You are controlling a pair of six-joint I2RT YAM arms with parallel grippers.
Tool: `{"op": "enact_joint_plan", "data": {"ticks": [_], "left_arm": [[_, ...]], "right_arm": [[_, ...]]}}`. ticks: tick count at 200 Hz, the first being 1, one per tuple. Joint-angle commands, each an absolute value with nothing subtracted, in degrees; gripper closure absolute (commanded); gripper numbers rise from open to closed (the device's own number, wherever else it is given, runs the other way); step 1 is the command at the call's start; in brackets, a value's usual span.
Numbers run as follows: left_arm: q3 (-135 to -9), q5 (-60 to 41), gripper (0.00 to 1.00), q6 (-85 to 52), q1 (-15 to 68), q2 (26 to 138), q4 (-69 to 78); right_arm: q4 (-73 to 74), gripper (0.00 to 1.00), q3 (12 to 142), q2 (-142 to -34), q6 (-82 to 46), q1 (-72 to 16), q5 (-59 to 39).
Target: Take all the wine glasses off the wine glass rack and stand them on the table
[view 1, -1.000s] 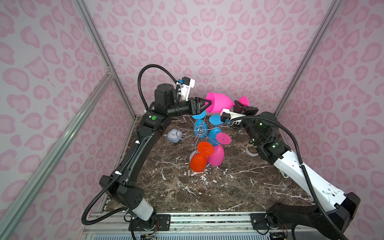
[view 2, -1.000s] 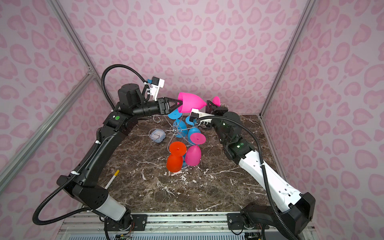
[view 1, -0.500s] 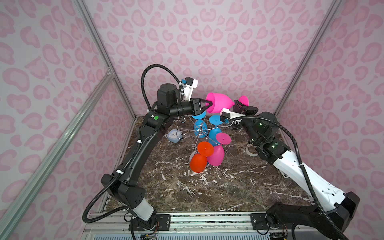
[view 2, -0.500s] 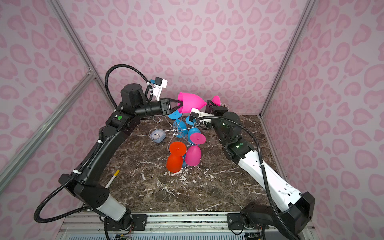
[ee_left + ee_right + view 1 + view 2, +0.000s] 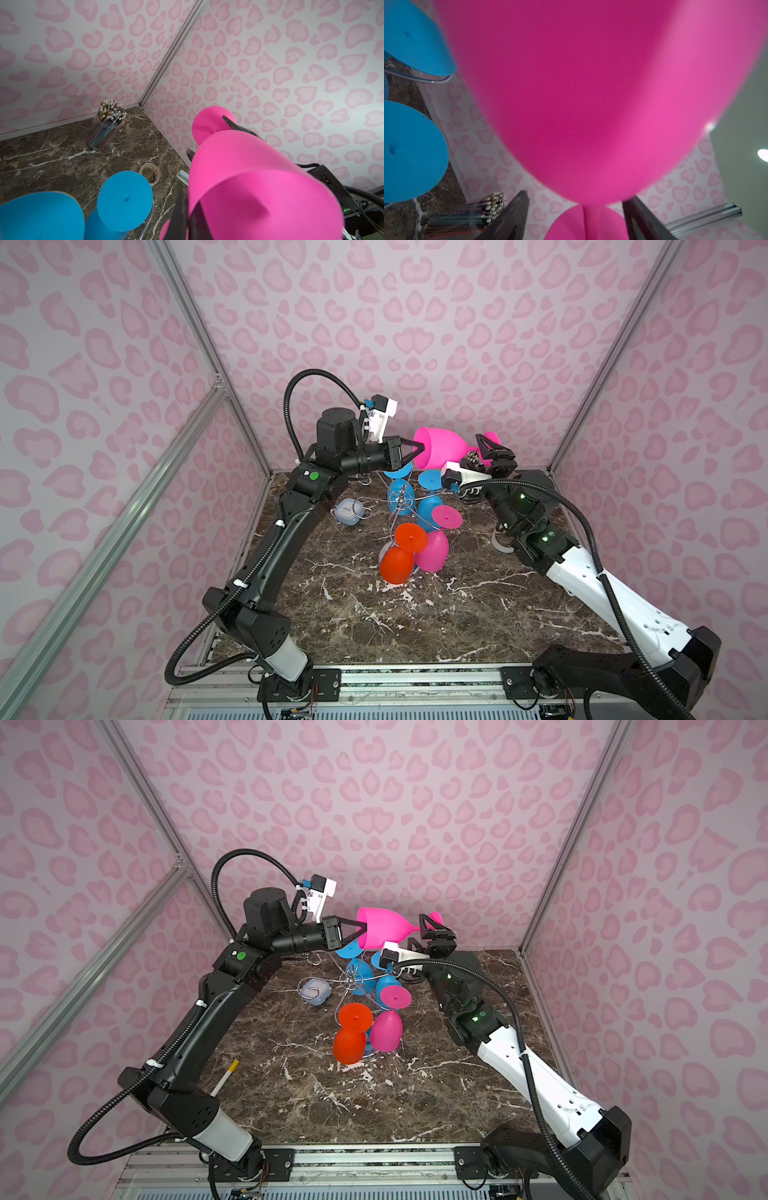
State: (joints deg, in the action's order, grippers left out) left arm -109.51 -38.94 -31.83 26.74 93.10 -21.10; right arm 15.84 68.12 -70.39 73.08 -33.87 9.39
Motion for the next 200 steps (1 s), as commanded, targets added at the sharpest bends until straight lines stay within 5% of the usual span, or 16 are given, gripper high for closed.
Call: {"op": "enact_joint_plan", "data": {"ticks": [1, 86, 200], "left_arm": [[-109.75, -38.1, 0.97, -32.86, 26.72, 92.81, -17.73], [-109.69, -26.73, 0.97, -29.49, 24.12, 90.27, -11.09], [-91.38, 23.62, 0.96, -4.9, 23.47, 71.17, -10.07]], "right_arm": [[20.83, 0.01, 66.85, -68.92, 70.78, -34.04, 9.49], [23.25, 0.01, 63.98, -61.37, 63.18, -33.92, 8.79], [18.85, 0.01, 62.31, -58.1, 55.06, -33.83, 11.52]]}}
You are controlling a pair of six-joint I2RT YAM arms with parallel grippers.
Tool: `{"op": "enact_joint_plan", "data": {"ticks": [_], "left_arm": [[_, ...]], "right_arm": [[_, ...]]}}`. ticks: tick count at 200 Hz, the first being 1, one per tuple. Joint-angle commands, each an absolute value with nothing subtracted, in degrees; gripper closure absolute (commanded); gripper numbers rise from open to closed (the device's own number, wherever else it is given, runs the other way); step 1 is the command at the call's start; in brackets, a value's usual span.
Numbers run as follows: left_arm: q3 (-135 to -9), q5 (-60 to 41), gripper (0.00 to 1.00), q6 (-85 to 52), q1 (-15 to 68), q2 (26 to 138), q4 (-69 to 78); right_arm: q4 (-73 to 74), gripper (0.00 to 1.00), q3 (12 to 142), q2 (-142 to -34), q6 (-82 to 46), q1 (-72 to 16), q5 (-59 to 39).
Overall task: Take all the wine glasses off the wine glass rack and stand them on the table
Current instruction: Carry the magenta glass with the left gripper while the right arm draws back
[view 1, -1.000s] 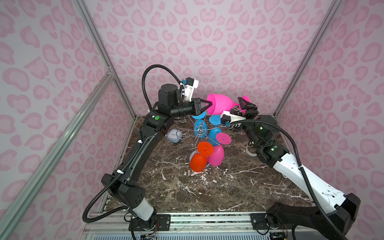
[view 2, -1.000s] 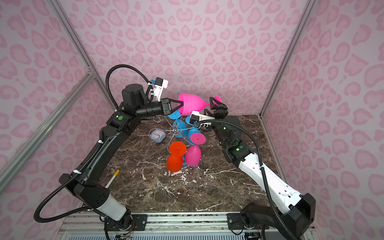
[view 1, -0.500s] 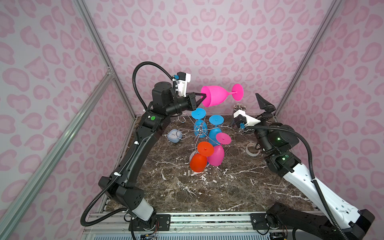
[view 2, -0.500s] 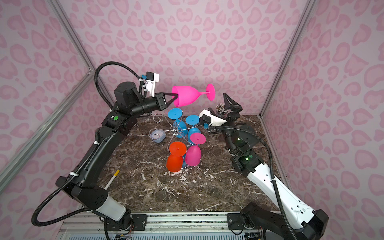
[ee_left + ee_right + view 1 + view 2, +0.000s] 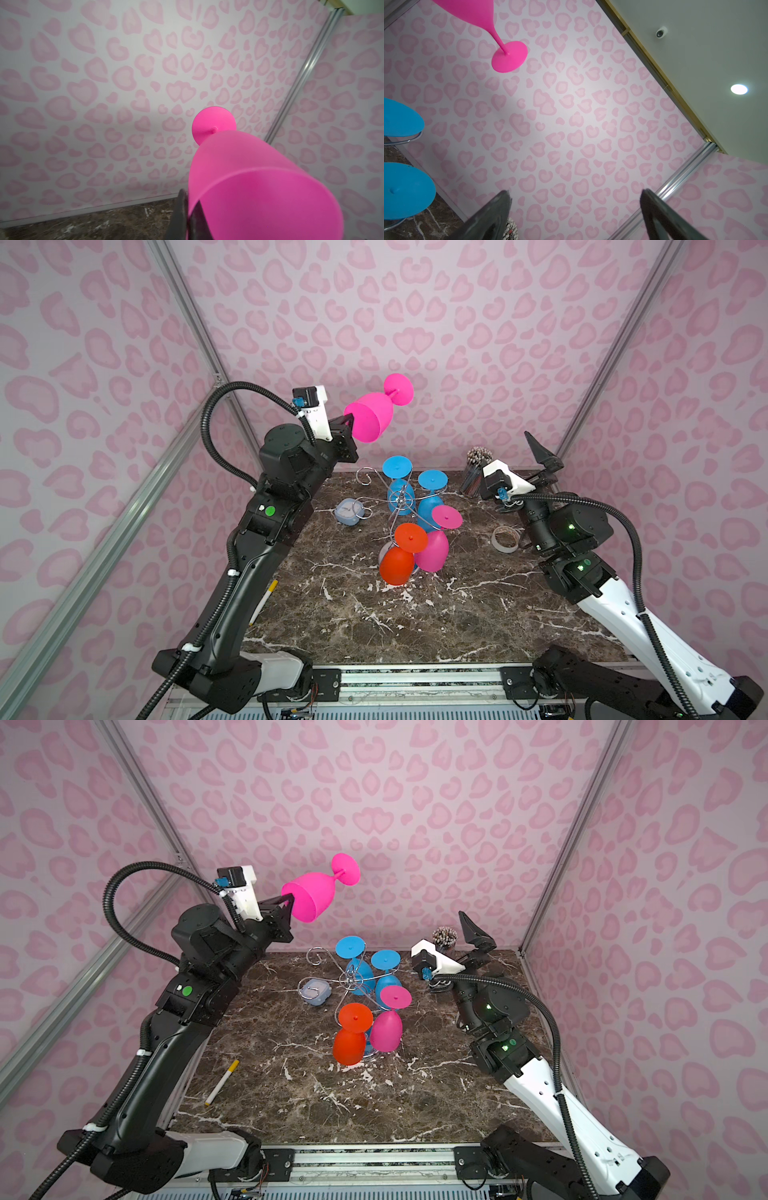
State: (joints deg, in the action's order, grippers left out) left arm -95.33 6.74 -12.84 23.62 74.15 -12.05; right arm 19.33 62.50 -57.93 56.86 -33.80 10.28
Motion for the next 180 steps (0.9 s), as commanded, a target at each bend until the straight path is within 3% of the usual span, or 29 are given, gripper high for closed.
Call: {"op": "enact_joint_plan", "data": {"ticks": [1, 22, 61, 180], "left_arm": [[-91.13, 24.03, 0.96, -4.69, 23.47, 71.0, -10.04], [-85.97, 32.67, 0.96, -1.5, 22.52, 68.12, -10.92], [-78.43, 32.76, 0.96, -6.38, 17.94, 64.29, -18.37], [-76.73, 11.27, 0.97, -17.07, 11.04, 72.89, -47.17]], "right_arm": [[18.83, 0.01, 62.31, -58.14, 55.0, -33.83, 11.47], [18.81, 0.01, 62.18, -58.18, 54.37, -33.84, 11.42], [18.99, 0.01, 61.26, -57.92, 53.71, -33.84, 12.39], [17.78, 0.01, 59.85, -57.64, 50.64, -31.88, 12.05]]}}
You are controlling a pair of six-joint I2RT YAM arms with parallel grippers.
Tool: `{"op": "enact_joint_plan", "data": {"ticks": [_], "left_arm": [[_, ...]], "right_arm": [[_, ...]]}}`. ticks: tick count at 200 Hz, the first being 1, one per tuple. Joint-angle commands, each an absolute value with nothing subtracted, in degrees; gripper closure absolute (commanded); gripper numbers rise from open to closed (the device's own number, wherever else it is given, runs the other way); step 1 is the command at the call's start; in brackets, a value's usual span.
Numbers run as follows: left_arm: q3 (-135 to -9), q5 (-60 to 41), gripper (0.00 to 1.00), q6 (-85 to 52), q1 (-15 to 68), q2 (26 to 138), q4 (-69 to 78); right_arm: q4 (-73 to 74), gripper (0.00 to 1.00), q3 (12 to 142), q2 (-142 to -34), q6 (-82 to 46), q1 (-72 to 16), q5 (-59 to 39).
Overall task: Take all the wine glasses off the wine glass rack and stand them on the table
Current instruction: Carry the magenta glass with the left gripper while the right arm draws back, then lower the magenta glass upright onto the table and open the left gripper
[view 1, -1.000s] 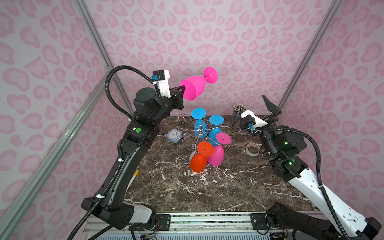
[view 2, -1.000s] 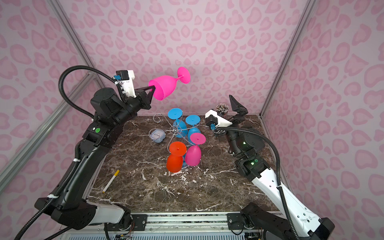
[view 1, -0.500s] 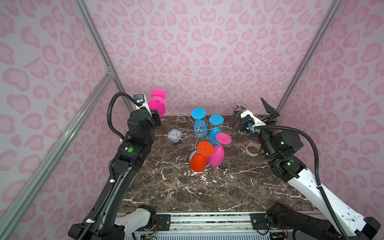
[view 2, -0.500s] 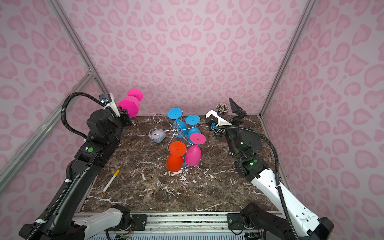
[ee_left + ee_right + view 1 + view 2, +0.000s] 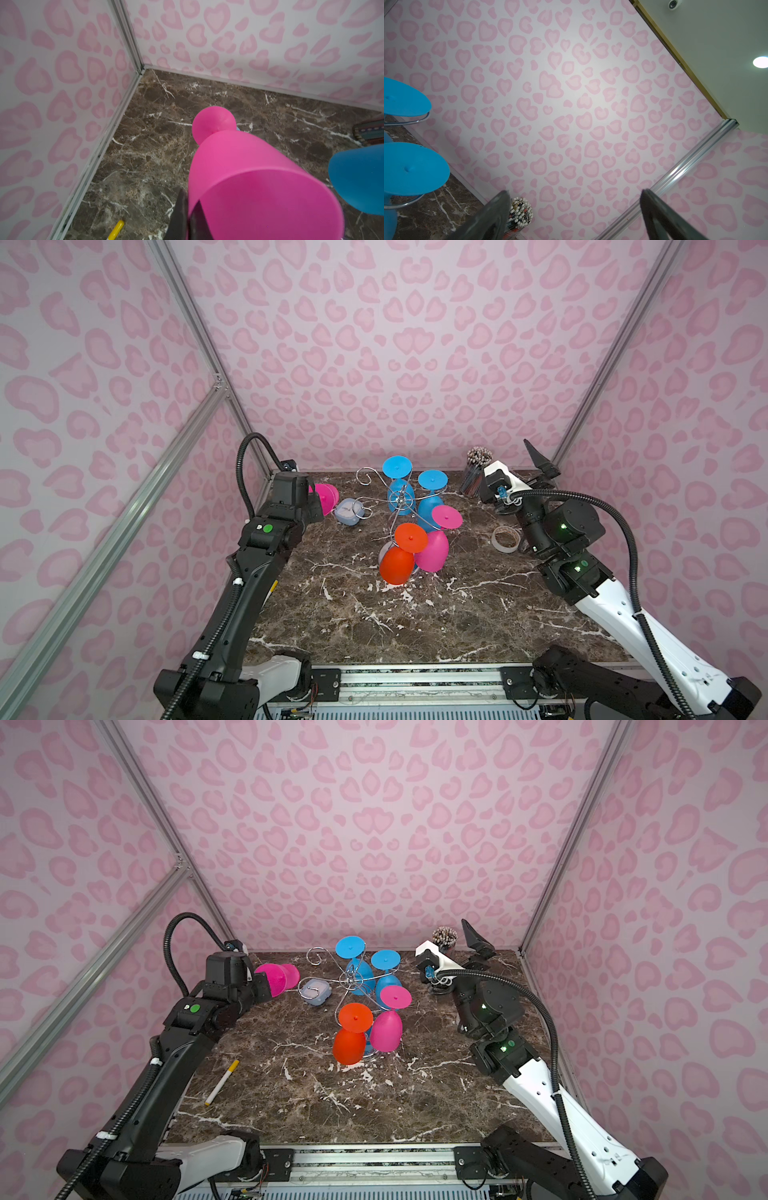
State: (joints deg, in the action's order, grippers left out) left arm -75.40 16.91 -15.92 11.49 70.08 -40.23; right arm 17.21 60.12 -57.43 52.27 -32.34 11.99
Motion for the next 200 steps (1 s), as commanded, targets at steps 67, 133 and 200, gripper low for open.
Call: {"op": "enact_joint_plan", "data": {"ticks": [67, 133, 200], "left_arm": [[-81.72, 4.24, 0.97, -14.7, 10.77, 82.47, -53.2], [-86.44, 3.35, 0.97, -10.23, 10.78, 90.2, -57.64], [-90.79, 1.91, 0.97, -7.19, 10.81, 96.28, -62.16]], "right_arm": [[17.03, 0.01, 58.81, -56.71, 48.79, -31.21, 11.98], [15.67, 0.01, 58.18, -55.64, 47.22, -30.37, 11.87], [15.94, 0.01, 57.33, -55.13, 46.01, -29.76, 11.51]]}}
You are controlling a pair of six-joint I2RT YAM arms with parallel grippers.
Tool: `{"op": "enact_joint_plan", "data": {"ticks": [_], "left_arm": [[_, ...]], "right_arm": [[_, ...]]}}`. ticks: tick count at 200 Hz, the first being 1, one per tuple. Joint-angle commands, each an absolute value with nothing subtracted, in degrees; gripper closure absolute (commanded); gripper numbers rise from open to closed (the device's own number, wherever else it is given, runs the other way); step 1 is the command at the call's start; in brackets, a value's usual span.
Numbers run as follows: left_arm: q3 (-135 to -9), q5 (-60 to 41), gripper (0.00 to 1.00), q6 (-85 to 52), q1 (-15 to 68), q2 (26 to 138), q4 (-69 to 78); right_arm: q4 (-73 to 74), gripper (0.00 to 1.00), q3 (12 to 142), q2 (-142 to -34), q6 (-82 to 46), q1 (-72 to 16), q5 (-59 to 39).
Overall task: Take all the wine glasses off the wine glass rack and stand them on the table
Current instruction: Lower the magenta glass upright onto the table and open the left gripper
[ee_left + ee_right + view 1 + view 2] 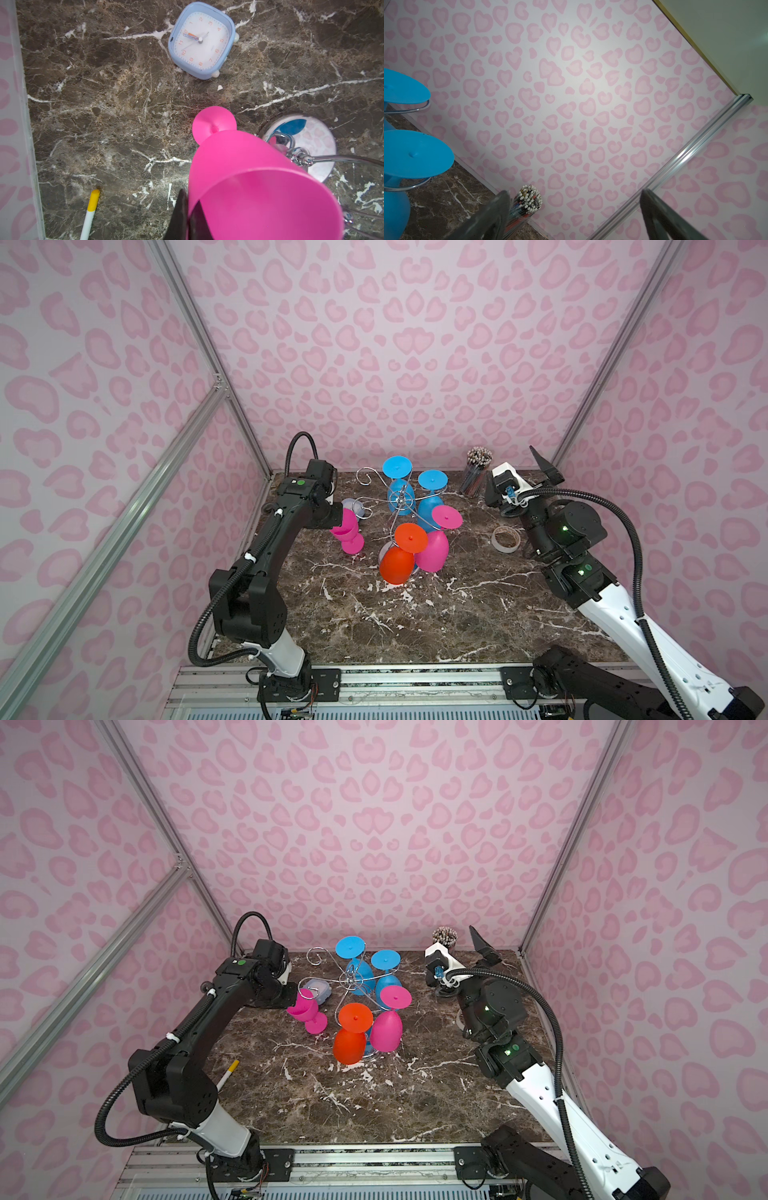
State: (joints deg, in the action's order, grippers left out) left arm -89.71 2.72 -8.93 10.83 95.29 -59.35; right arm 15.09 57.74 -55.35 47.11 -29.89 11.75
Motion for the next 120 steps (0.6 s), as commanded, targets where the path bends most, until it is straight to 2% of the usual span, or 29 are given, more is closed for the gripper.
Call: {"op": "enact_joint_plan", "data": {"ticks": [1, 120], "left_arm": [[-90.83, 1.96, 0.97, -7.15, 10.81, 96.3, -62.19], [-97.13, 3.92, 0.97, -4.48, 11.31, 102.25, -66.24]], "right_arm": [[15.97, 0.01, 57.32, -55.12, 45.99, -29.73, 11.51], [16.19, 0.01, 57.01, -54.76, 43.95, -29.27, 10.2]]}}
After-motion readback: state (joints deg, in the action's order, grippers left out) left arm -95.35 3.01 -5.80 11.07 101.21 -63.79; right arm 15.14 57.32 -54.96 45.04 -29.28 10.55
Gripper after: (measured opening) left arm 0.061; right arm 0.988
